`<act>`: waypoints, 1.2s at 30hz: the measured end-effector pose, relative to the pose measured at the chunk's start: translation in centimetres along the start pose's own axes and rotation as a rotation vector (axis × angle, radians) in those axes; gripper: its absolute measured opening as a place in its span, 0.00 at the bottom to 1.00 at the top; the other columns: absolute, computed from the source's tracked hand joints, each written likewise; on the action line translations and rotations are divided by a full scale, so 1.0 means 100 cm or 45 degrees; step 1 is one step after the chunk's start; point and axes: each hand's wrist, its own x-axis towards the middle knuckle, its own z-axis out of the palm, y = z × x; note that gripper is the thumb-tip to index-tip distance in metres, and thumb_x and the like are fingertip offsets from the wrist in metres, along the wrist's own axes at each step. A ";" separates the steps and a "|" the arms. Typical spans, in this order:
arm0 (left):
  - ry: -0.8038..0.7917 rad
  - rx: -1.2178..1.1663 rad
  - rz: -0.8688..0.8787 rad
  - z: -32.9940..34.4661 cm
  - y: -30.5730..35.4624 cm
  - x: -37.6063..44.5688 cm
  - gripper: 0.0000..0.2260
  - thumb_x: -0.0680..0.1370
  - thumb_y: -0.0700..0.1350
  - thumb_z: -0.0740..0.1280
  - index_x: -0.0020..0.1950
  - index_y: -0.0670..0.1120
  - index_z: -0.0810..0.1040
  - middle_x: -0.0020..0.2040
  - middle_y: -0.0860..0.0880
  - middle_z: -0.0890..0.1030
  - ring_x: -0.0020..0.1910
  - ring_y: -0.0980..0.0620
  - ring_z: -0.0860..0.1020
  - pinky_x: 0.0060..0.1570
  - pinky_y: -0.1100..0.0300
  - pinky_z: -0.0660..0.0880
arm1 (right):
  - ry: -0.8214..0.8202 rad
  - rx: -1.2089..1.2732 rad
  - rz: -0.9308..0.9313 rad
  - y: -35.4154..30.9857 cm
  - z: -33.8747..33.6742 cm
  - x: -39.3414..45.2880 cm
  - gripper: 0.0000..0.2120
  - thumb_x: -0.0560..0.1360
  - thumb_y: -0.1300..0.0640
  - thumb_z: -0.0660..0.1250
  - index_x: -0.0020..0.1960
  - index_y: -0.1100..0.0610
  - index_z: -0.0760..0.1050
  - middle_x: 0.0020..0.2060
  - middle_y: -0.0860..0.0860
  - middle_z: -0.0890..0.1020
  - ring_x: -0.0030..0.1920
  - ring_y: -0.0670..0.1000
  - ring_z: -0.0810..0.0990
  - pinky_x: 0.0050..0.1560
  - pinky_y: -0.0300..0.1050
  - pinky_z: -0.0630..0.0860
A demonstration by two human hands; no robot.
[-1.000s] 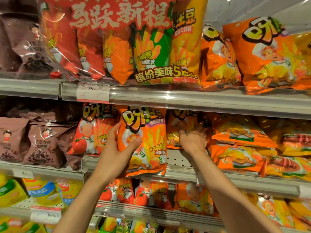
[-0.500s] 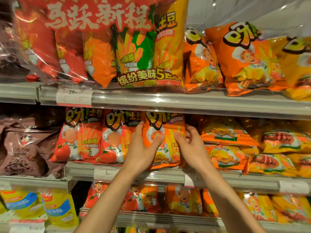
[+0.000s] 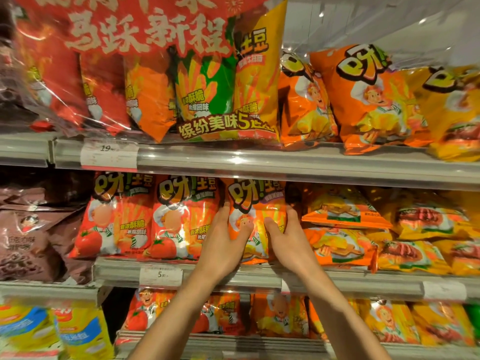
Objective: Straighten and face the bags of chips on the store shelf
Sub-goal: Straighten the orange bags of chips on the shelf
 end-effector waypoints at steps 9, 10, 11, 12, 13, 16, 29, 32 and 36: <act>0.039 -0.302 -0.033 -0.035 -0.011 -0.026 0.17 0.79 0.50 0.71 0.65 0.63 0.73 0.59 0.63 0.79 0.56 0.69 0.78 0.49 0.75 0.74 | 0.015 -0.108 -0.075 -0.001 -0.022 -0.033 0.32 0.78 0.45 0.67 0.78 0.49 0.60 0.72 0.44 0.71 0.72 0.47 0.69 0.72 0.51 0.69; 0.050 -0.343 -0.037 -0.037 -0.012 -0.028 0.14 0.79 0.48 0.71 0.62 0.61 0.75 0.57 0.60 0.81 0.53 0.65 0.80 0.47 0.75 0.74 | 0.028 -0.127 -0.099 -0.001 -0.024 -0.039 0.29 0.78 0.45 0.67 0.76 0.48 0.64 0.71 0.43 0.72 0.70 0.45 0.70 0.71 0.50 0.69; 0.049 -0.386 -0.044 -0.040 -0.013 -0.031 0.12 0.79 0.46 0.72 0.60 0.59 0.77 0.54 0.57 0.83 0.51 0.62 0.82 0.45 0.73 0.75 | 0.047 -0.128 -0.117 0.000 -0.026 -0.045 0.25 0.78 0.46 0.67 0.74 0.47 0.68 0.69 0.42 0.73 0.68 0.42 0.72 0.69 0.47 0.70; 0.040 -0.423 -0.062 -0.041 -0.014 -0.034 0.11 0.79 0.46 0.72 0.58 0.58 0.79 0.50 0.54 0.84 0.48 0.59 0.83 0.44 0.72 0.76 | 0.066 -0.106 -0.126 0.001 -0.028 -0.051 0.22 0.78 0.47 0.68 0.71 0.47 0.71 0.66 0.42 0.76 0.64 0.39 0.74 0.66 0.42 0.73; 0.024 -0.459 -0.091 -0.043 -0.014 -0.037 0.09 0.79 0.45 0.71 0.57 0.57 0.79 0.47 0.52 0.85 0.46 0.57 0.83 0.43 0.71 0.76 | 0.088 -0.079 -0.129 0.003 -0.031 -0.057 0.19 0.78 0.48 0.68 0.68 0.47 0.73 0.63 0.42 0.78 0.60 0.36 0.76 0.61 0.35 0.74; -0.019 -0.579 -0.206 -0.043 -0.013 -0.045 0.06 0.79 0.46 0.71 0.56 0.54 0.81 0.48 0.42 0.83 0.43 0.47 0.82 0.41 0.65 0.77 | 0.140 -0.038 -0.136 0.014 -0.042 -0.072 0.11 0.79 0.50 0.67 0.61 0.45 0.78 0.52 0.42 0.83 0.51 0.35 0.79 0.46 0.25 0.73; 0.204 -0.454 -0.187 0.023 0.024 -0.085 0.03 0.79 0.47 0.70 0.50 0.52 0.84 0.46 0.54 0.86 0.47 0.59 0.83 0.44 0.73 0.75 | 0.167 0.216 -0.083 0.090 -0.160 -0.075 0.06 0.78 0.51 0.68 0.52 0.42 0.81 0.44 0.48 0.86 0.46 0.48 0.85 0.48 0.44 0.82; 0.249 -0.491 -0.167 0.055 0.044 -0.083 0.04 0.79 0.44 0.70 0.52 0.49 0.84 0.47 0.54 0.86 0.47 0.59 0.84 0.45 0.71 0.76 | 0.140 0.228 -0.044 0.109 -0.189 -0.065 0.06 0.79 0.53 0.68 0.51 0.43 0.82 0.42 0.47 0.86 0.42 0.48 0.85 0.40 0.32 0.78; 0.245 -0.446 -0.099 0.088 0.069 -0.075 0.04 0.79 0.44 0.70 0.53 0.49 0.83 0.46 0.53 0.86 0.45 0.61 0.83 0.42 0.72 0.75 | 0.125 0.253 -0.025 0.116 -0.215 -0.056 0.08 0.78 0.52 0.67 0.52 0.39 0.82 0.41 0.55 0.84 0.36 0.51 0.80 0.34 0.41 0.76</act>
